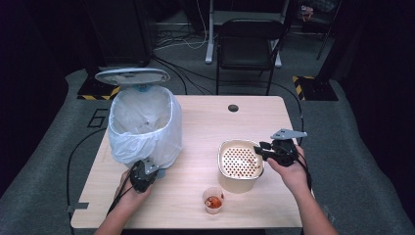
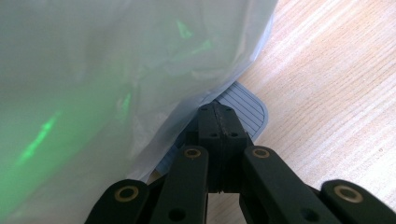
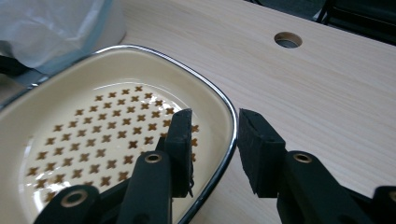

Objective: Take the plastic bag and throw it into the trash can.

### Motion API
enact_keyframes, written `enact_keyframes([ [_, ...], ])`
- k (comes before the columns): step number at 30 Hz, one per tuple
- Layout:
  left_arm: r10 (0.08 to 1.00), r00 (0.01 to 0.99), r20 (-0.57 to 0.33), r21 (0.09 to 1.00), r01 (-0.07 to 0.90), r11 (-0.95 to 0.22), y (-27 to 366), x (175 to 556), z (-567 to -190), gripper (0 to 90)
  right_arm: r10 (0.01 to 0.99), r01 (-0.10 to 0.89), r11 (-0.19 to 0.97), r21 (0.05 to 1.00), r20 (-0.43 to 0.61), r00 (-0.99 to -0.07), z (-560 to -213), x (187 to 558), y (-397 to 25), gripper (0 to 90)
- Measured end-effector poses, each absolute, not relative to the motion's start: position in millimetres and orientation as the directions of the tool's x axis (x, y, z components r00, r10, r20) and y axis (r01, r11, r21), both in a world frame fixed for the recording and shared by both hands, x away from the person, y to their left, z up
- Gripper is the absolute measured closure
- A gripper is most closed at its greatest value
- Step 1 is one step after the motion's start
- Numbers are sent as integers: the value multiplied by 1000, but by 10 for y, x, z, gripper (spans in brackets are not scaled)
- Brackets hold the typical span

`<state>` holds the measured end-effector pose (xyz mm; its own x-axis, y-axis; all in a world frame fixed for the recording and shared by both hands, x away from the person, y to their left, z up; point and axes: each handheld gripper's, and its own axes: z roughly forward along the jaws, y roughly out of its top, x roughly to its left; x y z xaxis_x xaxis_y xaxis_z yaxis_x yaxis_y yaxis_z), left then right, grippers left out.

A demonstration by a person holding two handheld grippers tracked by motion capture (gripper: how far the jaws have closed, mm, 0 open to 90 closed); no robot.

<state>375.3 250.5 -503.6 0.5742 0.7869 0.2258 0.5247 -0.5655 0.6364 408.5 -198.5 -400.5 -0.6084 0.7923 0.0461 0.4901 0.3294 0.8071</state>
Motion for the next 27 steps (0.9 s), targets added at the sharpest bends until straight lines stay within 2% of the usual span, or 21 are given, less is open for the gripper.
enact_keyframes([
  [19, 788, 573, 224, 642, 522, -562, 2501, 3749, -5042, 900, 710, 434, 307, 847, 100, -697, -3855, 3507, -2002, 470],
  [27, 790, 570, 227, 642, 522, -561, 2503, 3750, -5042, 900, 672, 423, 322, 847, 111, -733, -3914, 3298, -1956, 449],
])
